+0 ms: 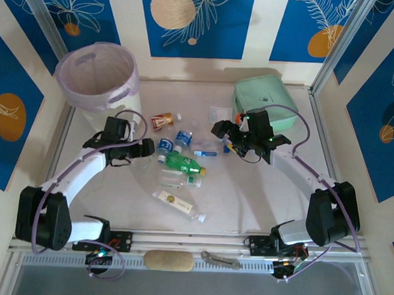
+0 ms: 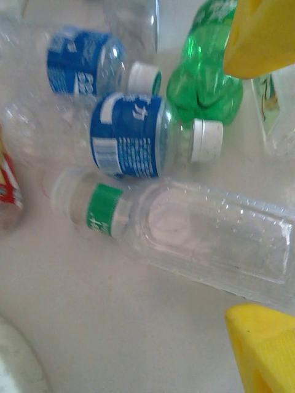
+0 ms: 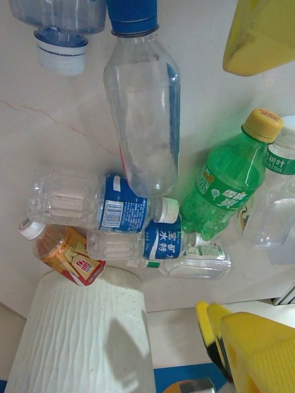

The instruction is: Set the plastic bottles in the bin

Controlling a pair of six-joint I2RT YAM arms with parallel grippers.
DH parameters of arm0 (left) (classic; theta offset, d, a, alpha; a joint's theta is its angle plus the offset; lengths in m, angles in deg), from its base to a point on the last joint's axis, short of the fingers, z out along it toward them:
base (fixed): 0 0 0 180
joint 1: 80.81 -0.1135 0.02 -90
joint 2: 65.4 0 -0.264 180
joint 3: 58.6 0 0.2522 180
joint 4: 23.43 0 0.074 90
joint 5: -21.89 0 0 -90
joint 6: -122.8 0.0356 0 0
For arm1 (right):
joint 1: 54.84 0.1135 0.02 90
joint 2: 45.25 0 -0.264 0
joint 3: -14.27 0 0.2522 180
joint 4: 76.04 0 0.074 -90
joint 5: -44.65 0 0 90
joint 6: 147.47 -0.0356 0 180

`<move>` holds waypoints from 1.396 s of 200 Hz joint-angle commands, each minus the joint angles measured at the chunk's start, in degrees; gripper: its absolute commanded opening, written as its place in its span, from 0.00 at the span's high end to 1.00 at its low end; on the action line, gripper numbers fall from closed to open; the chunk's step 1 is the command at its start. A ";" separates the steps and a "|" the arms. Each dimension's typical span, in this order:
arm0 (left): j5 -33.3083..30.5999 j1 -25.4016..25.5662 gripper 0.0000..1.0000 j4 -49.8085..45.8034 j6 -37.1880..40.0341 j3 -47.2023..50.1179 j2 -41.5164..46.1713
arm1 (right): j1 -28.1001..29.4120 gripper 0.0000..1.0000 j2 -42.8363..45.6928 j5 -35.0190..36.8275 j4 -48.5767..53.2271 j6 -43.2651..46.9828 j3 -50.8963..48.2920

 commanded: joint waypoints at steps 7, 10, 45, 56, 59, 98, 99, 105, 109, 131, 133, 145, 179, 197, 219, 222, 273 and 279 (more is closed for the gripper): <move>-1.95 0.74 0.09 3.42 0.33 1.09 -3.29 | 0.53 0.01 0.25 0.03 0.64 -0.69 0.88; -2.16 0.84 0.09 3.49 0.37 1.17 -3.62 | 0.54 0.01 0.30 0.03 0.57 -0.76 0.83; -3.81 0.91 0.09 4.62 1.26 1.45 -6.80 | 0.72 0.01 0.02 0.03 0.26 -0.88 0.83; -3.85 1.04 0.09 4.93 1.46 1.30 -7.79 | 0.72 0.01 -0.11 0.03 0.26 -0.82 0.88; -3.85 1.02 0.09 4.99 1.54 1.24 -8.11 | 0.78 0.01 -0.13 0.03 0.26 -0.85 0.88; -4.69 1.44 0.09 4.51 3.27 -0.25 -11.25 | 0.88 0.01 -0.17 0.02 0.18 -0.91 0.83; -4.71 1.44 0.09 4.51 3.34 -0.32 -11.35 | 0.89 0.01 -0.18 0.03 0.18 -0.91 0.81; -4.86 1.49 0.09 4.28 3.52 -0.60 -11.79 | 0.89 0.01 -0.13 0.03 0.25 -0.85 0.83; -4.95 1.55 0.09 4.15 3.73 -0.72 -12.03 | 0.89 0.01 -0.11 0.03 0.26 -0.96 0.80; -5.26 1.79 0.10 3.80 4.37 -1.34 -13.31 | 0.92 0.01 -0.05 0.07 0.26 -0.96 0.79; -5.26 1.84 0.10 3.80 4.44 -1.40 -13.41 | 0.90 0.01 -0.09 0.04 0.26 -0.96 0.79; -5.58 1.97 0.10 3.42 4.70 -1.61 -14.12 | 0.89 0.01 -0.08 0.11 0.26 -0.92 0.79; -7.11 2.71 0.14 2.10 5.84 -2.56 -15.79 | 0.90 0.01 -0.13 0.03 0.35 -0.89 1.02; -8.49 3.27 0.16 1.29 6.61 -3.18 -16.46 | 0.98 0.01 -0.18 0.03 0.43 -0.90 1.15; -9.63 4.03 0.19 0.55 7.34 -3.95 -17.29 | 0.99 0.01 -0.23 -0.06 0.37 -0.88 1.34; -9.84 4.07 0.19 0.55 7.50 -4.06 -17.35 | 0.98 0.01 -0.24 -0.06 0.45 -0.90 1.40; -12.28 5.29 0.31 0.01 8.67 -4.96 -18.31 | 0.98 0.01 -0.45 -0.20 0.88 -0.56 1.85; -12.41 5.38 0.34 0.02 8.76 -5.03 -18.47 | 0.99 0.01 -0.45 -0.22 0.90 -0.54 1.92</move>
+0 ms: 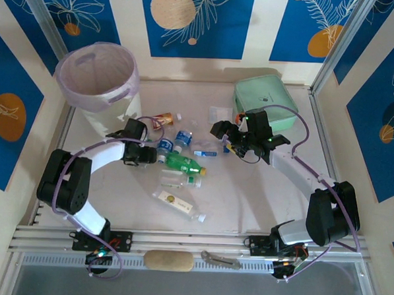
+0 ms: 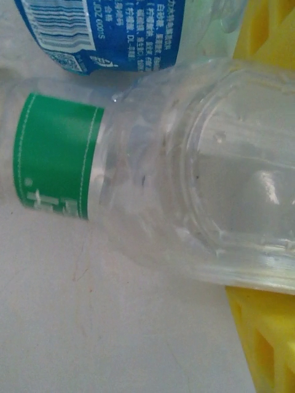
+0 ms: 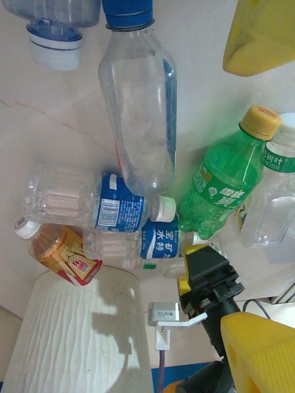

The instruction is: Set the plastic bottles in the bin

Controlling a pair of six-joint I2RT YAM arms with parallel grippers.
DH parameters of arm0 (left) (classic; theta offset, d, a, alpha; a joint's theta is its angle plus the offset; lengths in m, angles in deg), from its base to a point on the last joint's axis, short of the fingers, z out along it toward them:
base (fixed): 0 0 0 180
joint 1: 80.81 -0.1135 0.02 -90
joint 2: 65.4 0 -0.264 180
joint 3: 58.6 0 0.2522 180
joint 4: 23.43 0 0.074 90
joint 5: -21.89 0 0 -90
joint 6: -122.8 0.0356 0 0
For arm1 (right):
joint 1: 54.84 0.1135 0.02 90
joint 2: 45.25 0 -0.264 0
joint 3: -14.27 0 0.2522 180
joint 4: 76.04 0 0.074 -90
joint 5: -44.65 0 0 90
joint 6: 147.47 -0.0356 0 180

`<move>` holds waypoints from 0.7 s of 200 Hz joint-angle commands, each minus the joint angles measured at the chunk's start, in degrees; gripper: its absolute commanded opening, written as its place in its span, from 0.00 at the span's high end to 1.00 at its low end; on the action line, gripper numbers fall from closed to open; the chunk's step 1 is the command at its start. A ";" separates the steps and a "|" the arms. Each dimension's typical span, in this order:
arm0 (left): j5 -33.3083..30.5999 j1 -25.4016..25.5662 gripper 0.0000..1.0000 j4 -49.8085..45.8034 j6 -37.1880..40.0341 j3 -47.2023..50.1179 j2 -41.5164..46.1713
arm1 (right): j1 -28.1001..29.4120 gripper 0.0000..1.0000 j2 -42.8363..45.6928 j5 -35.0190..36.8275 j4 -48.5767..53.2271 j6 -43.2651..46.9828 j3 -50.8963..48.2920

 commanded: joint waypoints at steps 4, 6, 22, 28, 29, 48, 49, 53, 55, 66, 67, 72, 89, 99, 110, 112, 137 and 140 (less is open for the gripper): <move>-2.27 0.99 0.35 -1.86 1.13 -1.58 -0.85 | 0.33 0.01 -0.21 -0.21 0.95 -0.09 1.91; -2.34 1.04 0.35 -1.86 1.15 -1.58 -0.85 | 0.29 0.01 -0.22 -0.17 0.98 -0.11 1.91; -2.65 1.32 0.40 -1.95 1.29 -1.66 -0.90 | 0.28 0.01 -0.32 -0.21 1.08 -0.02 2.00; -2.63 1.28 0.43 -1.95 1.43 -1.72 -0.99 | 0.28 0.01 -0.31 -0.21 1.16 0.06 2.08; -2.67 1.32 0.43 -1.95 1.40 -1.73 -0.96 | 0.33 0.01 -0.29 -0.21 1.16 0.06 2.09; -2.59 1.52 0.49 -2.00 1.52 -1.75 -0.70 | 0.28 0.01 -0.28 -0.21 1.25 0.09 2.00; -2.57 1.53 0.49 -1.97 1.53 -1.75 -0.73 | 0.28 0.01 -0.28 -0.21 1.25 0.12 2.00; -2.54 1.60 0.49 -1.98 1.49 -1.75 -0.57 | 0.28 0.01 -0.28 -0.16 1.25 0.15 2.00; -2.54 1.55 0.50 -2.00 1.50 -1.75 -0.54 | 0.28 0.01 -0.26 -0.09 1.30 0.15 2.00; -2.46 1.70 0.51 -2.16 1.52 -1.84 -0.17 | 0.30 0.01 -0.21 -0.12 1.25 0.15 1.83; -2.45 1.66 0.51 -2.14 1.49 -1.88 -0.07 | 0.34 0.01 -0.25 -0.12 1.25 0.11 1.82; -2.29 1.66 0.51 -2.26 1.53 -1.97 0.21 | 0.28 0.01 -0.19 -0.12 1.25 0.13 1.79; -1.63 1.73 0.52 -2.96 1.30 -2.49 1.61 | 0.28 0.01 -0.24 0.05 1.25 0.16 1.60; -1.28 1.71 0.52 -3.58 1.21 -2.95 2.87 | 0.28 0.01 -0.24 0.05 1.17 0.18 1.48; -0.64 1.77 0.52 -4.41 1.07 -3.61 4.41 | 0.28 0.01 -0.28 0.03 0.99 0.11 1.34; -0.51 1.77 0.52 -4.52 1.05 -3.71 4.73 | 0.28 0.01 -0.28 0.05 0.92 0.10 1.31; 1.57 1.71 0.52 -6.28 0.79 -5.75 8.56 | 0.30 0.01 -0.52 -0.29 0.30 0.00 0.99; 1.92 1.80 0.52 -6.45 0.75 -5.99 9.01 | 0.33 0.01 -0.54 -0.30 0.22 -0.02 0.95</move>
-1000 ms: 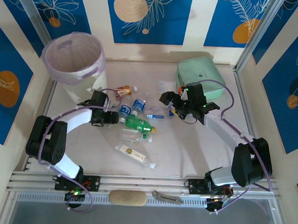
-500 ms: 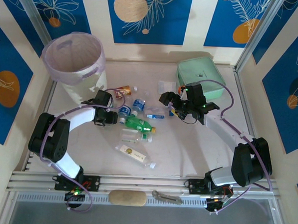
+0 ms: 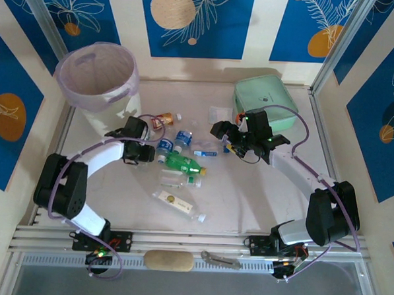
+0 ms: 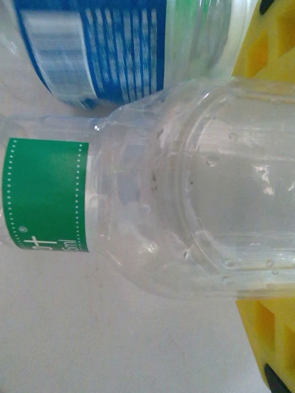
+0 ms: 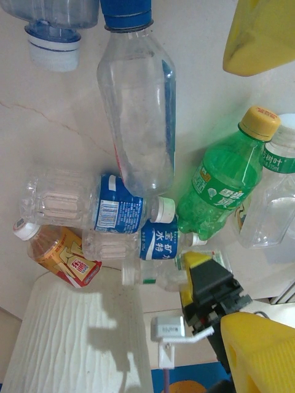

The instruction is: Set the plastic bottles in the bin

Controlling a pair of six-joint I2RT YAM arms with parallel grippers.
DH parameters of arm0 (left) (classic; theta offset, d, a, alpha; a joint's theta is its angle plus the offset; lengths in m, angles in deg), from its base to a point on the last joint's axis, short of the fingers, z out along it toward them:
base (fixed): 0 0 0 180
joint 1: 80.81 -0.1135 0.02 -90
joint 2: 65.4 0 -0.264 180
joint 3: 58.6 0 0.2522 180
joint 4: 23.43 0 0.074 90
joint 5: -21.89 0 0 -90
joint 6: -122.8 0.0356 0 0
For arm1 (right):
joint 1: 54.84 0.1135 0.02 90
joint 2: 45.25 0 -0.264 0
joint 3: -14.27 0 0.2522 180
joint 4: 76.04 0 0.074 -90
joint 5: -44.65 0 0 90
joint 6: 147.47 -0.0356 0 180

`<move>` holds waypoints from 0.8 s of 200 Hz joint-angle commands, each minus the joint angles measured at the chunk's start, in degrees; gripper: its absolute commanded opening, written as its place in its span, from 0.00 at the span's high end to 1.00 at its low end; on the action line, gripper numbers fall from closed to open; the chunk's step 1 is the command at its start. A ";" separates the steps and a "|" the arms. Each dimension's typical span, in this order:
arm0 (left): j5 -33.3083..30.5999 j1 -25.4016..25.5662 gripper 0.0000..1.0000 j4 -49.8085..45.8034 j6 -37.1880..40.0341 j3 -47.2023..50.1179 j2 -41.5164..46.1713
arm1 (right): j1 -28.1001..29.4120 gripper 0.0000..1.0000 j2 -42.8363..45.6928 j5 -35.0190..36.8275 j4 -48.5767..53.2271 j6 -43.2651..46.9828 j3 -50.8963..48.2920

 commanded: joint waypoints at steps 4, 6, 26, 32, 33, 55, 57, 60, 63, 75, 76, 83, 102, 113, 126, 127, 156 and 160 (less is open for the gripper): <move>3.15 0.75 0.52 -2.72 -0.50 -4.15 5.44 | 0.28 0.01 -0.62 -0.38 -0.04 -0.12 0.87; 3.38 0.73 0.52 -2.74 -0.51 -4.33 5.77 | 0.28 0.01 -0.63 -0.39 -0.10 -0.13 0.82; 6.75 0.81 0.53 -2.72 -1.36 -6.37 8.65 | 0.28 0.01 -0.73 -0.72 -0.74 -0.19 0.38; 8.28 0.81 0.53 -2.49 -1.52 -7.12 9.36 | 0.20 0.01 -0.77 -0.74 -0.90 -0.30 0.25; 8.55 0.81 0.53 -2.46 -1.56 -7.26 9.49 | 0.24 0.01 -0.74 -0.78 -0.92 -0.30 0.20; 13.24 0.82 0.54 -2.49 -2.29 -11.34 10.74 | 0.19 0.01 -0.58 -1.05 -1.29 -0.29 -0.32; 13.57 0.84 0.54 -2.51 -2.34 -11.78 10.81 | 0.22 0.01 -0.60 -1.04 -1.34 -0.30 -0.40; 14.00 0.82 0.54 -2.58 -2.32 -12.45 10.86 | 0.15 0.01 -0.46 -1.05 -1.38 -0.27 -0.45; 14.41 0.83 0.54 -2.65 -2.32 -13.15 10.92 | 0.11 0.01 -0.37 -1.02 -1.38 -0.28 -0.53; 15.49 0.75 0.54 -2.78 -2.23 -15.86 11.16 | 0.11 0.01 -0.25 -1.00 -1.55 -0.15 -0.84; 15.58 0.82 0.54 -2.82 -2.18 -16.03 11.19 | 0.11 0.01 -0.17 -0.96 -1.55 -0.19 -0.87; 15.73 0.75 0.54 -2.95 -1.93 -17.64 11.30 | 0.04 0.01 0.00 -0.92 -1.61 -0.22 -1.11; 15.15 0.39 0.54 -2.75 -1.52 -21.55 11.35 | -0.07 0.01 0.40 -0.87 -1.74 -0.05 -1.54; 15.01 -0.03 0.55 -2.15 -1.12 -23.32 11.36 | -0.16 0.01 0.61 -0.92 -1.82 0.03 -1.84; 14.89 -0.93 0.56 -1.93 -0.67 -26.06 11.02 | -0.33 0.01 0.86 -0.92 -1.74 0.10 -2.11; 14.93 -1.03 0.56 -2.00 -0.61 -26.32 10.99 | -0.33 0.01 0.87 -0.92 -1.74 0.12 -2.12; 14.03 -4.60 0.58 -4.43 1.96 -34.42 9.33 | -1.01 0.01 1.89 -0.90 -1.47 0.33 -2.90; 13.88 -5.19 0.58 -4.65 2.32 -35.32 9.16 | -1.05 0.01 2.00 -0.84 -1.39 0.37 -2.99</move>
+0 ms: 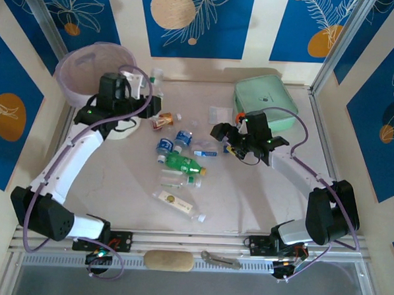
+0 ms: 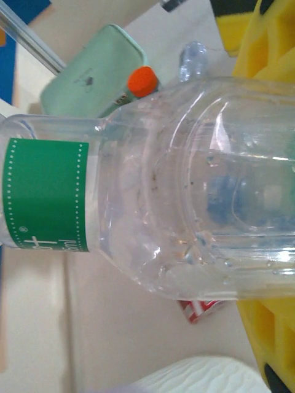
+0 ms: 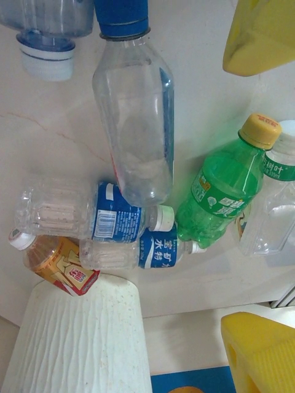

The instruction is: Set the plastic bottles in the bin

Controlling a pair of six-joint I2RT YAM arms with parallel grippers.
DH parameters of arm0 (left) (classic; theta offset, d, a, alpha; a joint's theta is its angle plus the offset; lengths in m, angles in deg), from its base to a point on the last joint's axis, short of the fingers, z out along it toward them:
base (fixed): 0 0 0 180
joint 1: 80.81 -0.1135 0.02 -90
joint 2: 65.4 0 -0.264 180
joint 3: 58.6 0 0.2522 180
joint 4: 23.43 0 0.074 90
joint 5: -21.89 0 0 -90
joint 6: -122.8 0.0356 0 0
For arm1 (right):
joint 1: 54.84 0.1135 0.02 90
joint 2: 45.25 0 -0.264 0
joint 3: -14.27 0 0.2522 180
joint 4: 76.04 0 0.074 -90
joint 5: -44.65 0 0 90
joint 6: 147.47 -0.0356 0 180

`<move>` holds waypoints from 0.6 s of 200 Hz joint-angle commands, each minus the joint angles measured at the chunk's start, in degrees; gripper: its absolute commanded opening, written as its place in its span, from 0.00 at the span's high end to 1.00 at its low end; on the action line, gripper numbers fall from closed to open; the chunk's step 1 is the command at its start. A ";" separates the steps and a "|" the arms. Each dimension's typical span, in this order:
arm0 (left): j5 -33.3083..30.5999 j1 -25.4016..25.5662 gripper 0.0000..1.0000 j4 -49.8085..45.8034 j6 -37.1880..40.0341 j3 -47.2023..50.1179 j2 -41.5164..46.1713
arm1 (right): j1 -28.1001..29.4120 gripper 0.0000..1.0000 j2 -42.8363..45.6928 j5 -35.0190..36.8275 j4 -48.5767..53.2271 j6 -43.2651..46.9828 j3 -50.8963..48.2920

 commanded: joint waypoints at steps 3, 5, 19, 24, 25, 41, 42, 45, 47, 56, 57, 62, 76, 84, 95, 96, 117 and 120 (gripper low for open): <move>0.02 -3.75 0.58 -1.14 2.91 -7.36 -0.68 | -0.69 0.01 2.25 -0.79 0.14 0.39 -1.02; -0.09 -4.09 0.58 -1.18 3.09 -7.73 -0.77 | -0.74 0.01 2.29 -0.78 0.15 0.39 -1.05; -0.28 -6.64 0.58 -1.37 3.36 -9.80 -1.16 | -1.15 0.01 2.82 -0.87 0.17 0.44 -1.31; -0.21 -7.60 0.58 -1.29 3.54 -10.37 -1.23 | -1.25 0.01 2.94 -0.82 0.21 0.47 -1.38; -0.21 -7.79 0.58 -1.29 3.61 -10.46 -1.23 | -1.26 0.01 2.99 -0.85 0.22 0.48 -1.40; -0.26 -11.16 0.57 -2.19 4.16 -11.95 -1.32 | -1.61 0.01 3.58 -0.78 0.32 0.48 -1.68; -0.23 -11.38 0.57 -2.26 4.18 -12.04 -1.32 | -1.65 0.01 3.66 -0.78 0.32 0.48 -1.68; -0.15 -12.06 0.57 -2.41 4.20 -12.16 -1.30 | -1.69 0.01 3.77 -0.71 0.39 0.48 -1.76; -0.13 -12.37 0.57 -2.49 4.20 -12.27 -1.27 | -1.76 0.01 3.84 -0.70 0.40 0.48 -1.77; 0.22 -14.38 0.57 -2.60 4.12 -12.39 -1.15 | -2.00 0.01 4.20 -0.53 0.63 0.61 -1.90; 0.22 -14.57 0.57 -2.60 4.16 -12.39 -1.11 | -2.02 0.01 4.19 -0.53 0.65 0.64 -1.92; 0.36 -15.53 0.57 -2.62 4.14 -12.37 -1.08 | -2.16 0.01 4.42 -0.44 0.82 0.71 -1.94; 0.49 -17.85 0.57 -2.91 4.21 -12.66 -1.22 | -2.54 0.01 4.80 -0.43 1.24 0.88 -1.94; 0.56 -19.10 0.57 -3.04 4.33 -12.83 -1.52 | -2.70 0.01 4.97 -0.43 1.37 0.93 -1.94; 0.49 -20.63 0.57 -2.96 4.59 -13.25 -2.21 | -2.82 0.01 5.16 -0.44 1.38 0.85 -1.90; 0.45 -20.81 0.57 -2.91 4.62 -13.30 -2.34 | -2.83 0.01 5.19 -0.43 1.38 0.84 -1.92; 0.53 -23.54 0.57 -4.11 4.95 -15.87 -6.08 | -2.84 0.01 5.24 -0.73 1.38 0.66 -1.73; 0.70 -23.91 0.57 -4.44 4.83 -16.36 -6.76 | -2.84 0.01 5.26 -0.79 1.42 0.66 -1.76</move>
